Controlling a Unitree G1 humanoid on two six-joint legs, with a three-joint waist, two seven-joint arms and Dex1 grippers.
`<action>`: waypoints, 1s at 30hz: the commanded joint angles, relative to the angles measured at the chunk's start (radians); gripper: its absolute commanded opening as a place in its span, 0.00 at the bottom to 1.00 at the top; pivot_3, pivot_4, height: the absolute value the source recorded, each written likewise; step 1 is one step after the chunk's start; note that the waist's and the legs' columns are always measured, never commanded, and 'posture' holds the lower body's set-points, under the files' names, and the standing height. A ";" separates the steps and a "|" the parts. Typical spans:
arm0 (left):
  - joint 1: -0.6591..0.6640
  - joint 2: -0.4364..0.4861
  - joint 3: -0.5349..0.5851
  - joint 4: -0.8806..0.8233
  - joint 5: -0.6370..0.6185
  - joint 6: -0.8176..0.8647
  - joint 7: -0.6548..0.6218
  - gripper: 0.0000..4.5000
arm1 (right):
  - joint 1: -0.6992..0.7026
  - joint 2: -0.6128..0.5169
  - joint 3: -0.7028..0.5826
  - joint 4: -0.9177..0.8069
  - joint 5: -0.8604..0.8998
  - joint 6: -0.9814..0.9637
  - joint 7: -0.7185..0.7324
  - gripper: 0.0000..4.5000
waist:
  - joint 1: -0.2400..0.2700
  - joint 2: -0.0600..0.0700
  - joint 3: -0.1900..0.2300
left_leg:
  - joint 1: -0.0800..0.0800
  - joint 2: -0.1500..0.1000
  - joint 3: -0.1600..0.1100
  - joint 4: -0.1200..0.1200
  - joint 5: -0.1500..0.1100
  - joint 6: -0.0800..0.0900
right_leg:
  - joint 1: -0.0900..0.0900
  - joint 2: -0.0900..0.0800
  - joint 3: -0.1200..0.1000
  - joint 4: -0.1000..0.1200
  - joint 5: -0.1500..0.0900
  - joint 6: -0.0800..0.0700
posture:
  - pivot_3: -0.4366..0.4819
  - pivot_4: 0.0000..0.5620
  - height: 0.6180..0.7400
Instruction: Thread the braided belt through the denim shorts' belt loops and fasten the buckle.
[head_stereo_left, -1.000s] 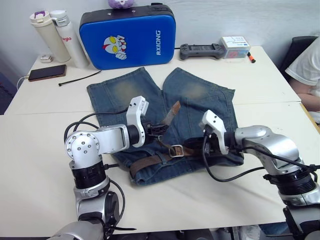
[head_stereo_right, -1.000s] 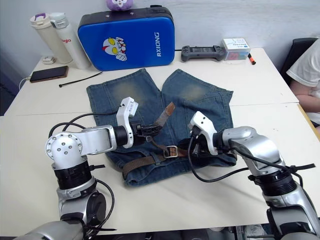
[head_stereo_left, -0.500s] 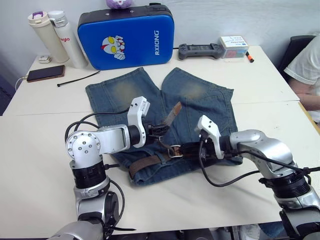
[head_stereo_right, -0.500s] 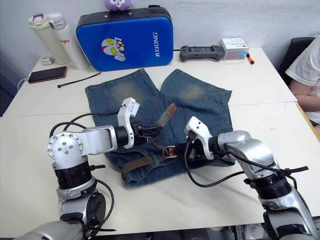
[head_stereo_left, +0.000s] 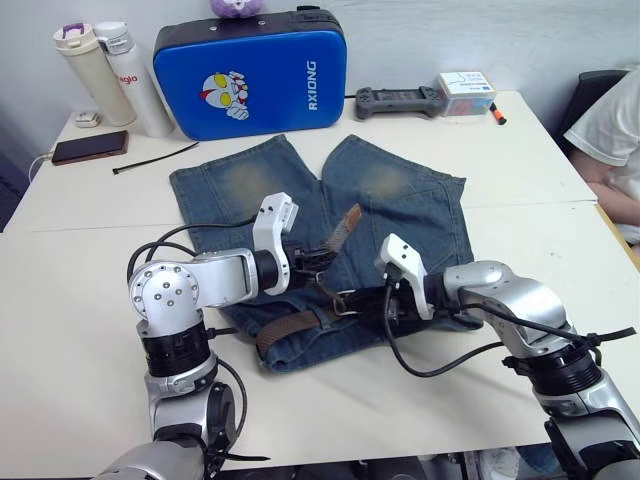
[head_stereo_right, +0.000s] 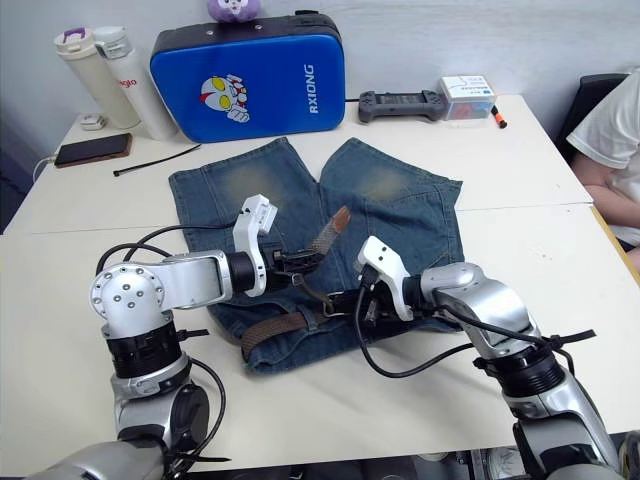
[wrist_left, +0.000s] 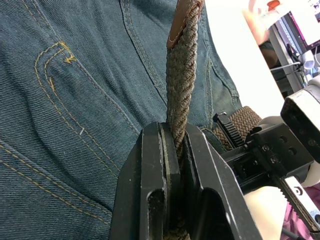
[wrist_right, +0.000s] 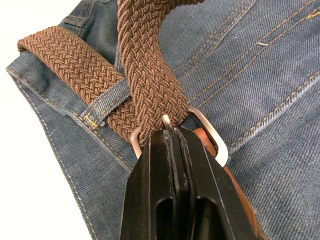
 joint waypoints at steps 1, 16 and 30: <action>-0.006 0.013 -0.007 -0.039 -0.027 -0.008 -0.018 0.00 | -0.016 0.018 0.044 0.029 -0.022 -0.032 0.030 0.01 | -0.001 0.000 0.000 | 0.000 0.000 0.000 0.000 0.000 0.000 | 0.000 0.000 0.000 0.000 0.000 0.000 | 0.48 0.27 1.00; -0.012 0.139 0.061 -0.019 -0.058 -0.008 -0.123 0.00 | -0.067 0.039 0.241 0.141 -0.223 -0.168 0.110 0.01 | -0.036 -0.002 -0.003 | 0.004 0.002 0.000 -0.002 -0.001 -0.003 | 0.000 0.001 -0.002 0.001 0.000 -0.001 | 0.48 0.27 1.00; -0.041 0.155 0.123 0.025 -0.029 -0.063 -0.188 0.00 | -0.139 0.070 0.439 0.184 -0.481 -0.266 0.114 0.01 | -0.047 -0.009 -0.012 | 0.026 0.007 -0.003 -0.005 -0.009 -0.007 | 0.015 0.007 -0.003 -0.001 0.000 -0.006 | 0.48 0.27 1.00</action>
